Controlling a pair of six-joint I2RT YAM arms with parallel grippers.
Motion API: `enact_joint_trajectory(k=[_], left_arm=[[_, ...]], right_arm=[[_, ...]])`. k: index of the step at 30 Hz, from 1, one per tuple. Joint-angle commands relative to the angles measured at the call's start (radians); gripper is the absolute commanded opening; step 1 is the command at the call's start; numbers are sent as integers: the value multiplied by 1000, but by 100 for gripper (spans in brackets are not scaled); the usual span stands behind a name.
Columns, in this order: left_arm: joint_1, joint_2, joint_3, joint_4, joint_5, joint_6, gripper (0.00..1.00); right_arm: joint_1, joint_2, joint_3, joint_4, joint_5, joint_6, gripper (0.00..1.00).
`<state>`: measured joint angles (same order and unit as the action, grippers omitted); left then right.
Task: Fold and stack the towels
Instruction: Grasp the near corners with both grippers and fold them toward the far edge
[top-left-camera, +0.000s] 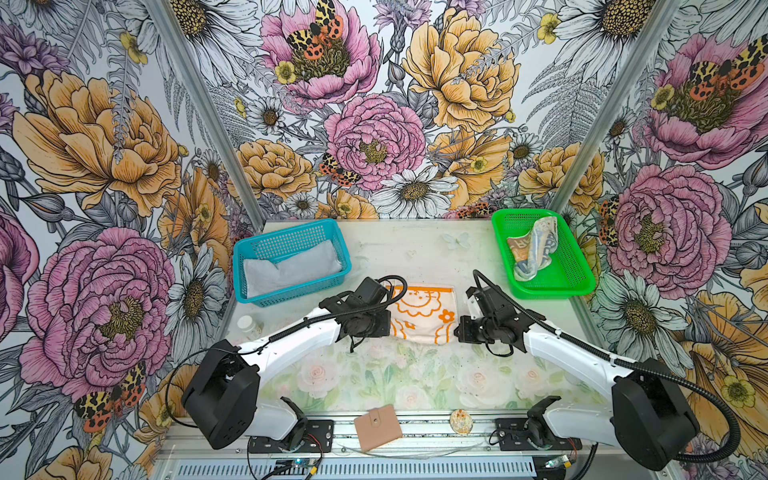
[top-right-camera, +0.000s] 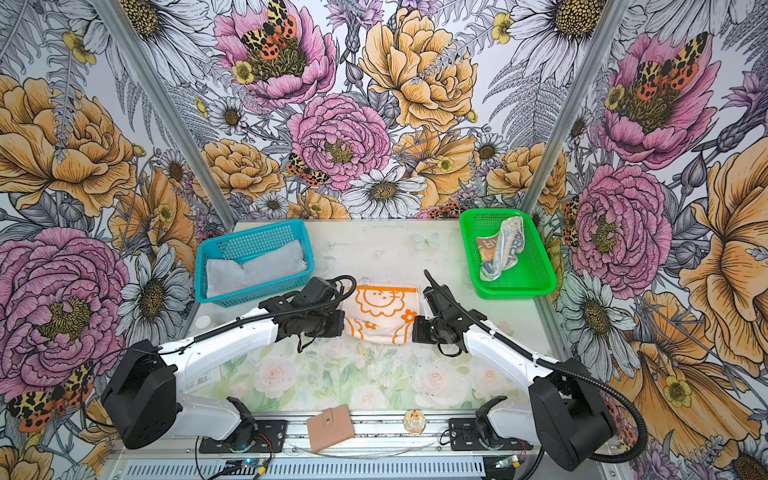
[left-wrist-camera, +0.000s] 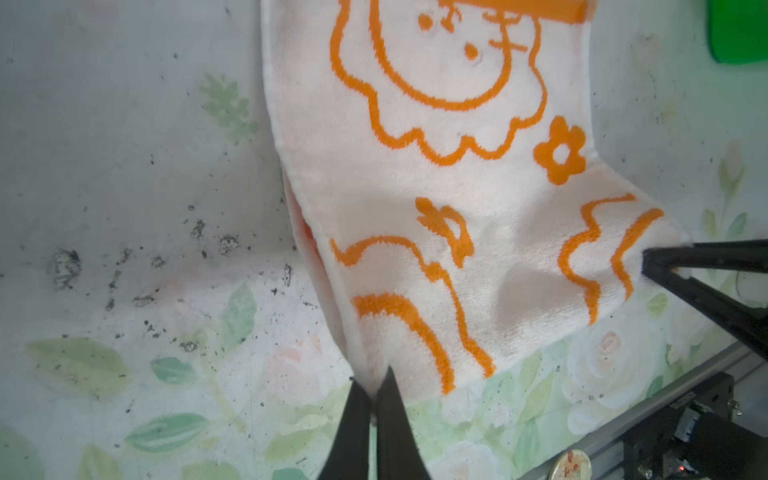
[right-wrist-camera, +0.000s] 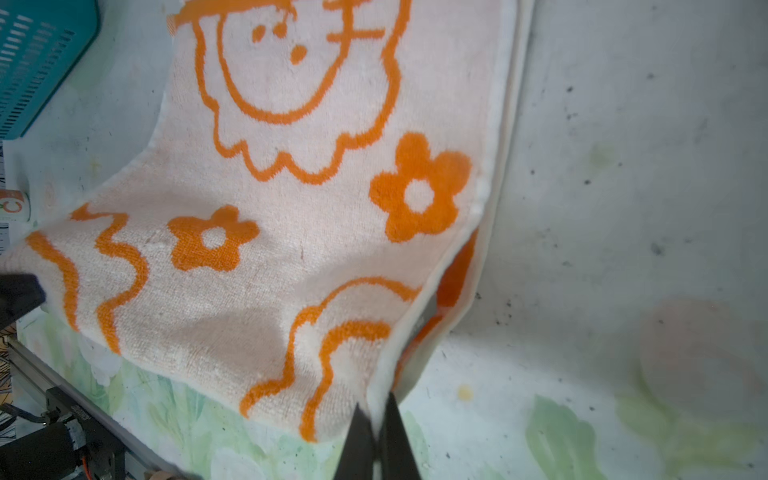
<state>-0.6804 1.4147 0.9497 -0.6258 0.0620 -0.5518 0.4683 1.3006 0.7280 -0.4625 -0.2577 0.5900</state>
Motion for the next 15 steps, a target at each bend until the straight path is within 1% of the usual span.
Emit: enact_joint_trajectory(k=[1,7,15], left_arm=[[38,57,66,-8,25,52,0],[101,172,178,-8,52,108,0],[164,275,267,-6,49,141,0]], right_arm=[[-6,69,97,-9,43,-31,0],[-39,171,210,-34,57,-78,0],[-93,275,281,-40,74,-127,0]])
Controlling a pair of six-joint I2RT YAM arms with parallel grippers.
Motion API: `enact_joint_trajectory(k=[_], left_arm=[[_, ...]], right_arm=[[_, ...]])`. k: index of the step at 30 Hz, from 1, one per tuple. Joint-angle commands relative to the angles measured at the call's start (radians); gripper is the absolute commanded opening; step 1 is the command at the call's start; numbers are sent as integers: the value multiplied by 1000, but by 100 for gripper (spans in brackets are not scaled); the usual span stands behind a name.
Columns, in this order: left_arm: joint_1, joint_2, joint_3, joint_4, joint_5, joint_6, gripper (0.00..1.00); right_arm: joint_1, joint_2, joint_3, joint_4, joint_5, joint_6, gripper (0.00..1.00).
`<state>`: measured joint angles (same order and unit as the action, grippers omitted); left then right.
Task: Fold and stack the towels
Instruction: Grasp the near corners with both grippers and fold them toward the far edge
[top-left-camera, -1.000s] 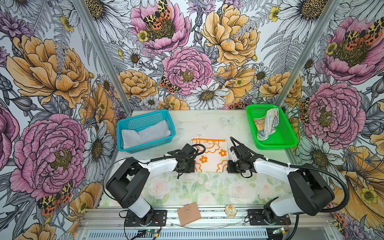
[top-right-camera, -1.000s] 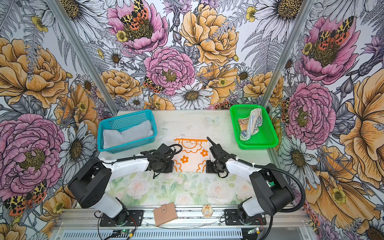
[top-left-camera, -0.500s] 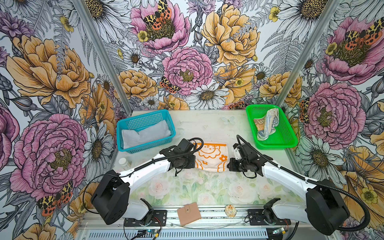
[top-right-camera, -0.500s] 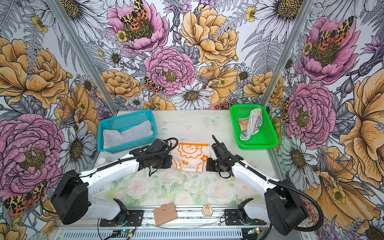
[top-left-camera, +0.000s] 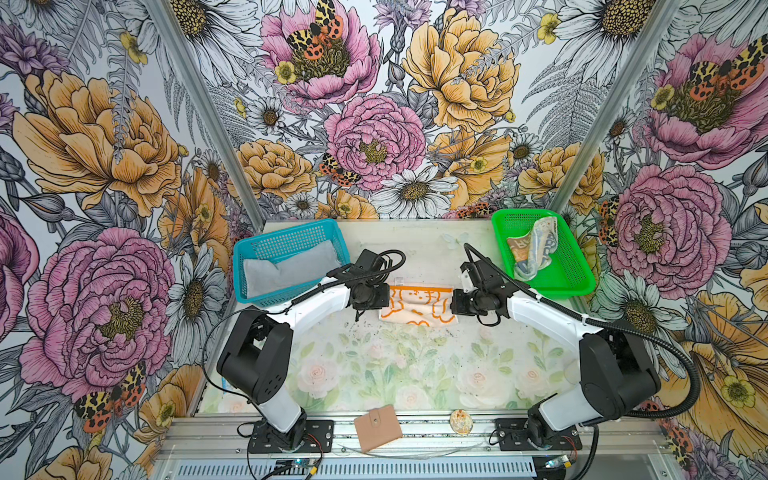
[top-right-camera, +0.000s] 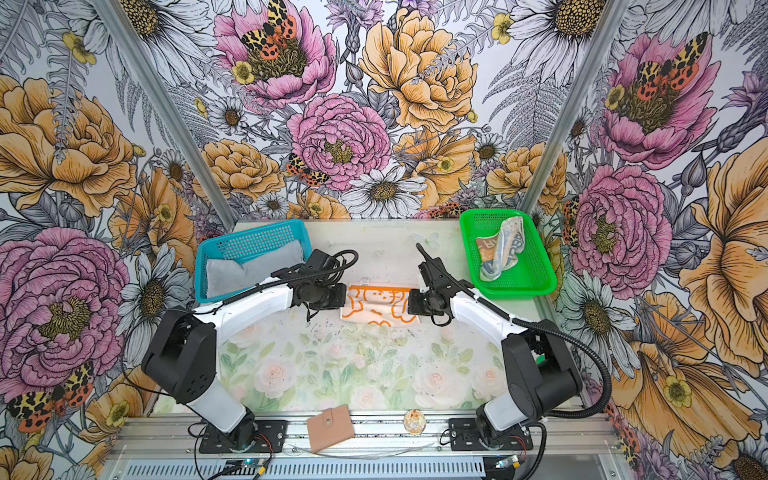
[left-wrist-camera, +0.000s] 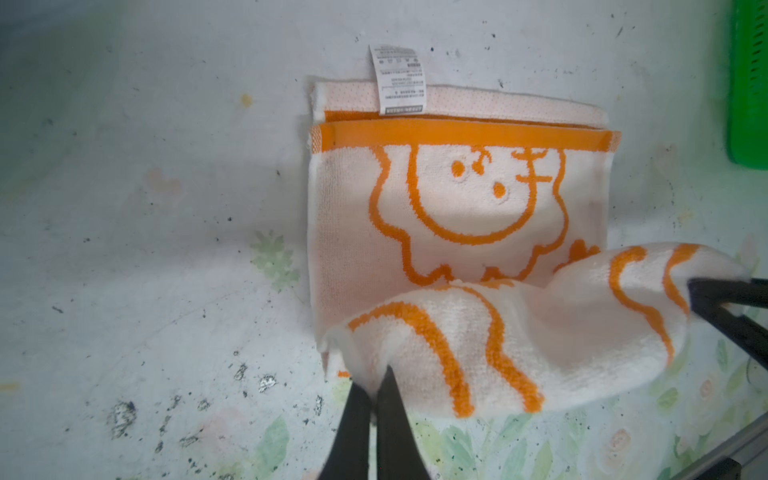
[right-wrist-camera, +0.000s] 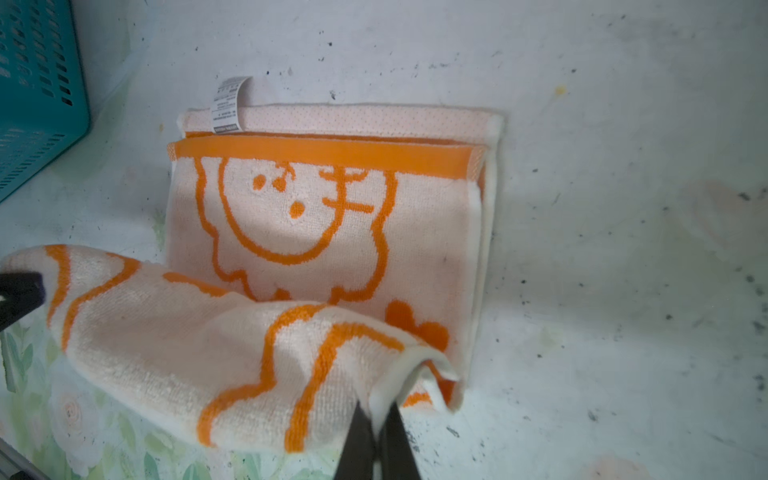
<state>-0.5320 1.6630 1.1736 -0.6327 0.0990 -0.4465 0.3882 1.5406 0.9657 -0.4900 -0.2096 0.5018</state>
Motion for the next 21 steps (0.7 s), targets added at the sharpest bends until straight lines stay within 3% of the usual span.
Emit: enact_joint_trajectory(k=[1,16,19,21], left_arm=[[20,42,58,1,11,42,0],[51,234,202,1,-1,75,4],[56,246,230,1,-13,86,13],[56,247,247,0,-21,104,22]], right_arm=[[-16,51,54,-14,27,-45,0],[-46,195,165,-15,65,-89,0],[-45,205,176,-15,79,-90,2],[-46,205,182,-15,78,-93,10]])
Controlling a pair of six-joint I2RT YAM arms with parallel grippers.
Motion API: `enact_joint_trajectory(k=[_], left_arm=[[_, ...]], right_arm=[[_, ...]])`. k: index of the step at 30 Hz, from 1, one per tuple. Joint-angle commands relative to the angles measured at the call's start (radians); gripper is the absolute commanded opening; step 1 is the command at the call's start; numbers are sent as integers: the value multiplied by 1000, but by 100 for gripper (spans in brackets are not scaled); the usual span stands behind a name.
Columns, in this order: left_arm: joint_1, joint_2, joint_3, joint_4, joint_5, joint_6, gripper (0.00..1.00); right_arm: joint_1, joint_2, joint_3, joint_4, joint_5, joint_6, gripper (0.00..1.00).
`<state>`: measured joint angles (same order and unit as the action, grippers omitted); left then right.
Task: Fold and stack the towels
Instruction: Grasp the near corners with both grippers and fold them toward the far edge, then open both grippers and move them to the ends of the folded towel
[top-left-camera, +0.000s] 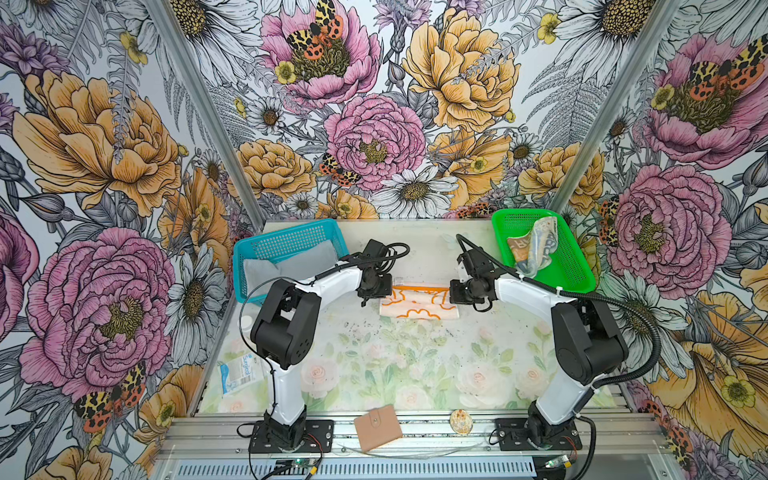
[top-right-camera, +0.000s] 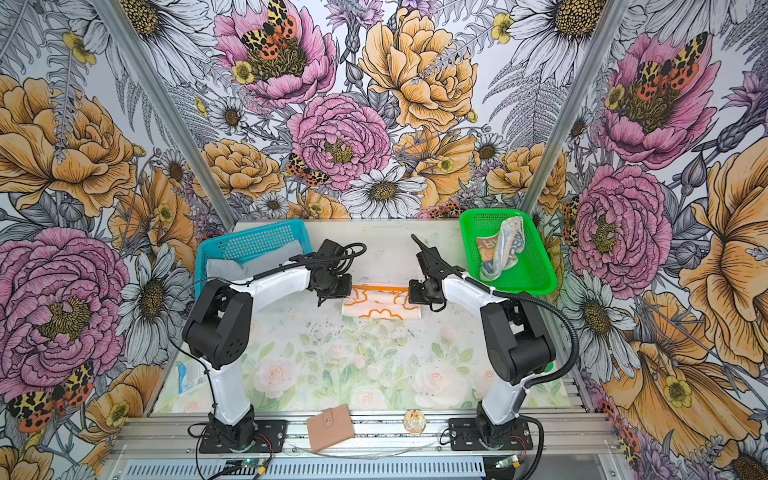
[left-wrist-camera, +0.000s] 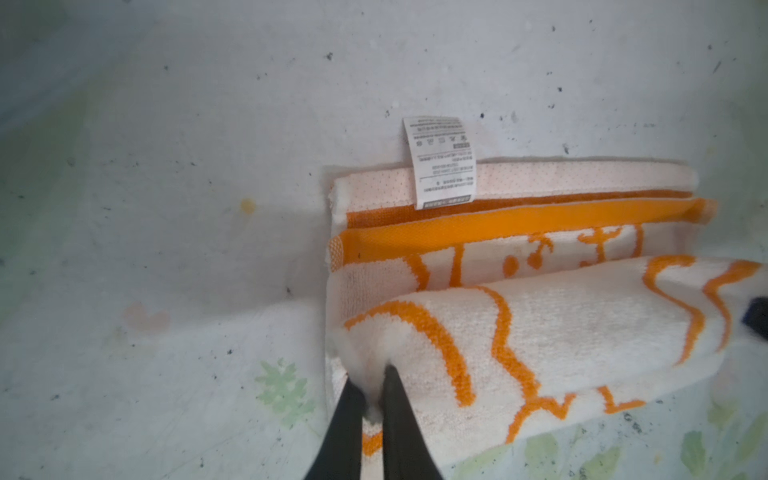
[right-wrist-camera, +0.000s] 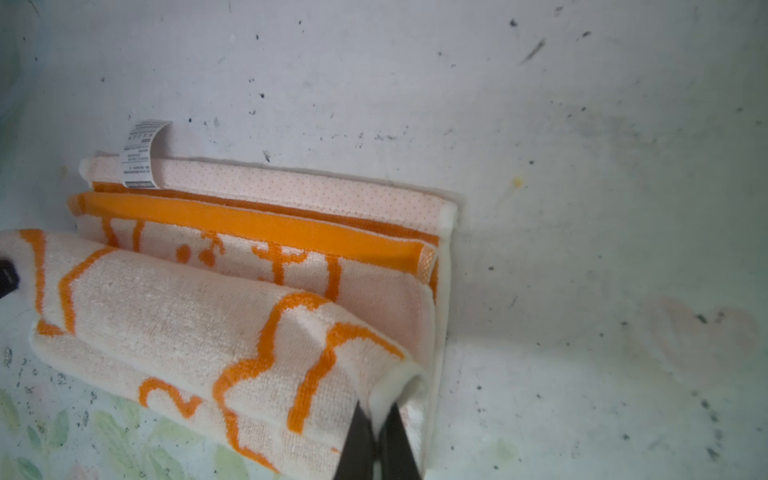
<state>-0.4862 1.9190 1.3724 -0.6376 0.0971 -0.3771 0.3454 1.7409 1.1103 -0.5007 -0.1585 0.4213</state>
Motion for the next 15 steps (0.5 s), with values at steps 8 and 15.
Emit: enact_joint_trajectory(k=[8,15], left_arm=[[-10,-123,23,29,-130,99,41],[-47,-196,-116,83,-132,52,42]], right_arm=[[12,-113,10,-4,65,-34,36],[51,-171,-15,0,21,-29,41]])
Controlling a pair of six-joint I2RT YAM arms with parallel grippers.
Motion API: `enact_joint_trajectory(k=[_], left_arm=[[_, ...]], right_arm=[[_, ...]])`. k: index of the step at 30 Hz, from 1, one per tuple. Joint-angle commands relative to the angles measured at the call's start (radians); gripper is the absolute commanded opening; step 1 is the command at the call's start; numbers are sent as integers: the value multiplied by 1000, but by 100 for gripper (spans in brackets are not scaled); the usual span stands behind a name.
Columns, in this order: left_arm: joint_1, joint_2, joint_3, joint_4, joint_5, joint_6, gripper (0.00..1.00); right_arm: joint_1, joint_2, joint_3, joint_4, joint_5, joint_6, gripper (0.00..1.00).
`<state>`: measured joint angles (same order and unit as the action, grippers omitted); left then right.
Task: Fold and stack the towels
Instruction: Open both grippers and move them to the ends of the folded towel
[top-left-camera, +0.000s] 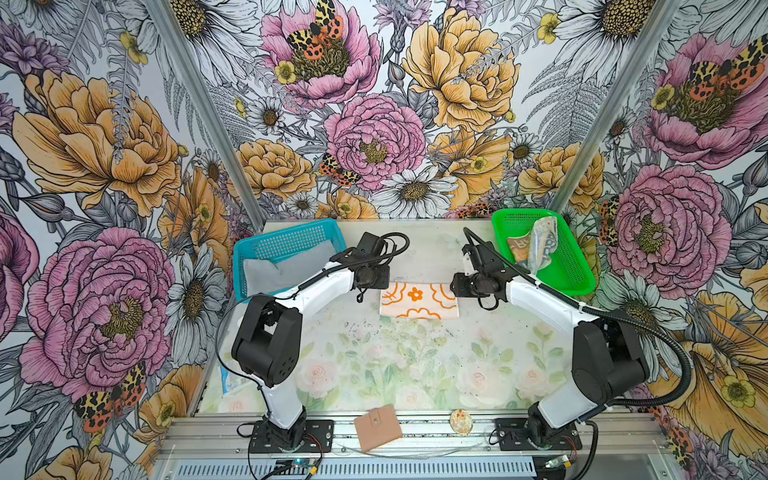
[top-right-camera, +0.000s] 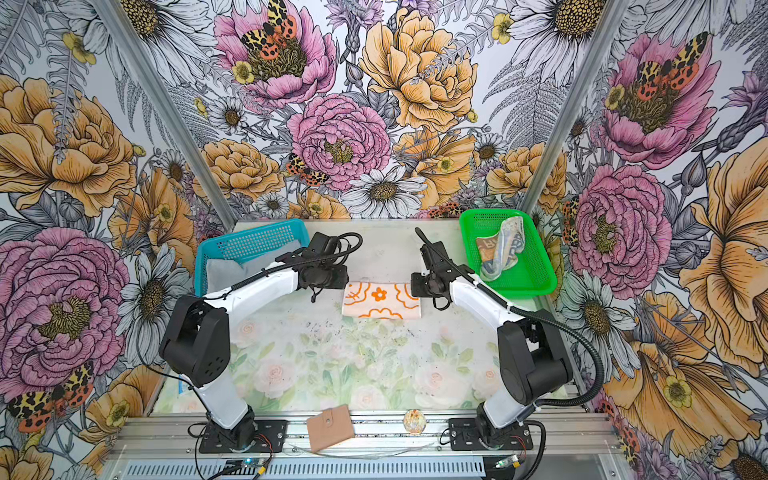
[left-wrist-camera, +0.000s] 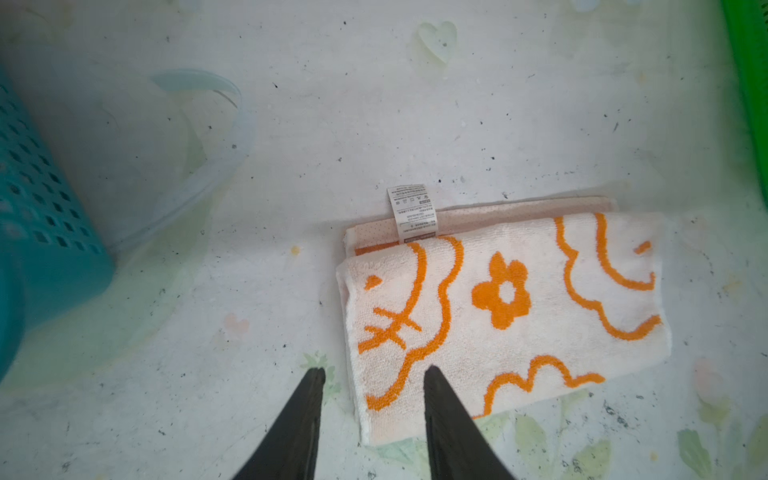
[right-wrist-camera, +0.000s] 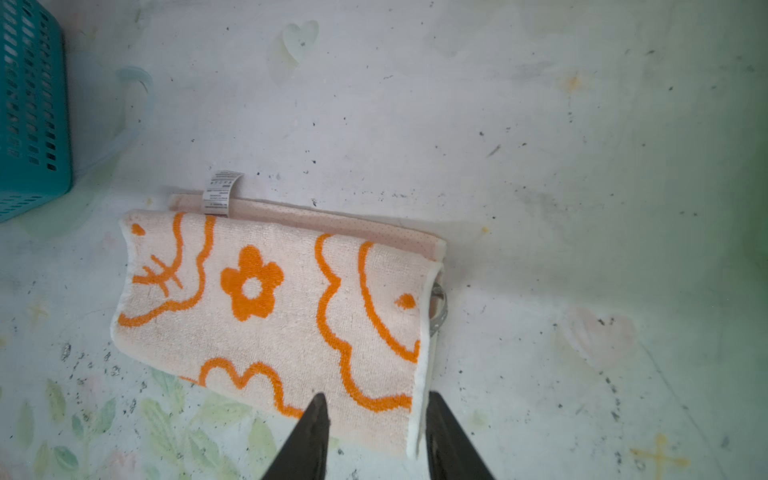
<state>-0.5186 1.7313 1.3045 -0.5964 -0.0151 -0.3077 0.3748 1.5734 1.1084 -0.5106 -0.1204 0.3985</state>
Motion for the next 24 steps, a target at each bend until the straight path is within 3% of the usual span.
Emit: enact_joint_trajectory(k=[1,5,11,17,24], left_arm=[[-16,-5,-56,44,-14,-27,42],[-18,11,-86,55,-7,-71,43],[-8,21,-126,81,22,-107,60],[4,28,-147,118,64,-143,68],[1,32,-136,119,42,-180,82]], right_arm=[[29,9,-6,10,-29,-4,41],[69,77,37,22,-58,-12,41],[75,203,99,68,-121,-61,45],[67,272,160,73,-143,-129,54],[45,314,103,180,-185,-100,62]])
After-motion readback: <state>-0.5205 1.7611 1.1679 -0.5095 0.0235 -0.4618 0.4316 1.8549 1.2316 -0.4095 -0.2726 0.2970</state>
